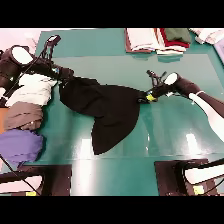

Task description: Fold the shirts.

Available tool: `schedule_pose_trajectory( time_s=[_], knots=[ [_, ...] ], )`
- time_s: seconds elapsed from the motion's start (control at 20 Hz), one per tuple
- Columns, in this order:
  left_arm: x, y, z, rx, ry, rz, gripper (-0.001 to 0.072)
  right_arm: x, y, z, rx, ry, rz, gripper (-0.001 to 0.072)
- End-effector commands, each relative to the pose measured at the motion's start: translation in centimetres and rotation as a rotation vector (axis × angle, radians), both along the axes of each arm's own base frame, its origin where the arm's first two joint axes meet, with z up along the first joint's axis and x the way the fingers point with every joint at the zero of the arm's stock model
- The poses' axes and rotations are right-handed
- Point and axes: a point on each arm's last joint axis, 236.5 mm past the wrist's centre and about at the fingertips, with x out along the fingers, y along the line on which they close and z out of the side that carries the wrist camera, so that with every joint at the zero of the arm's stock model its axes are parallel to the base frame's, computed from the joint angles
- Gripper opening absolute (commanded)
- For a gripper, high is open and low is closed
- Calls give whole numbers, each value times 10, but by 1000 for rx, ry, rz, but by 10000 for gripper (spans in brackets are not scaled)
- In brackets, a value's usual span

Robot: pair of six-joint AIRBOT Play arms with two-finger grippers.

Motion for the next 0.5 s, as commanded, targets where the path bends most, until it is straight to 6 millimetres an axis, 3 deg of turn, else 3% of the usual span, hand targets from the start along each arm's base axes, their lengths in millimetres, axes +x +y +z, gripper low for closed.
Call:
schedule_pose_trajectory(
  time_s=[0.0, 0.1, 0.2, 0.25, 0.35, 0.45],
  knots=[
    [4, 11, 47, 33, -131, 15, 25, 37, 14, 70, 23, -209, 82, 16],
    [-5, 18, 128, 34, -316, 24, 25, 57, -1, 173, 14, -436, 78, 16],
    [-35, 23, 222, 4, -524, 33, 25, 50, -18, 288, 17, -663, 69, 15],
    [-58, 27, 268, -14, -629, 37, 25, 35, -26, 344, 17, -772, 68, 16],
    [-109, 34, 338, -44, -798, 44, 25, -6, -38, 430, 7, -949, 75, 16],
    [-162, 42, 386, -69, -932, 49, 24, -48, -47, 488, -9, -1083, 73, 16]
  ],
)
